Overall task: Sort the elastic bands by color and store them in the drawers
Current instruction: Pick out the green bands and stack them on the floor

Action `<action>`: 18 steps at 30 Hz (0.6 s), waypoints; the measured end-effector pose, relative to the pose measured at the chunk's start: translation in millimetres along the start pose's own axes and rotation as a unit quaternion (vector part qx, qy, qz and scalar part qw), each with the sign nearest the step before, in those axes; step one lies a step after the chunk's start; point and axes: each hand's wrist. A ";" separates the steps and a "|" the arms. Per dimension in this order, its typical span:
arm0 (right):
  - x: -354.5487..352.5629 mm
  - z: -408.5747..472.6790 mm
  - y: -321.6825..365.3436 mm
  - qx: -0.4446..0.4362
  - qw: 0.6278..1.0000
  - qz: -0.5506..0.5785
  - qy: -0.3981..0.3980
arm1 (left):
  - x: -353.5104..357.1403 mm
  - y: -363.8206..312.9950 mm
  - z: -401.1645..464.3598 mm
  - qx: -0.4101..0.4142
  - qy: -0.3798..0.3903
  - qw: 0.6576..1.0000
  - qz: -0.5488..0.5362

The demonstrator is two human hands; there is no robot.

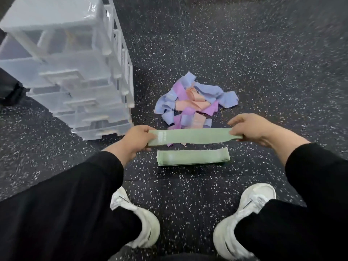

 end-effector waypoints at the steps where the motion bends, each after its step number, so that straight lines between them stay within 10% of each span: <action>1: 4.5 0.8 -5.8 0.000 1.000 -0.022 -0.021 | 3.3 4.6 -2.3 -0.005 0.001 1.000 0.001; 18: 66.2 66.7 -58.3 0.038 0.984 -0.161 -0.064 | 47.0 59.0 54.8 -0.074 -0.042 0.990 0.116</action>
Point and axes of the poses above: each hand's wrist, its own z-axis towards the middle knuckle, its own x-axis out of the palm, y = z × x, and after that the axes turned 4 degrees about -z, right-handed
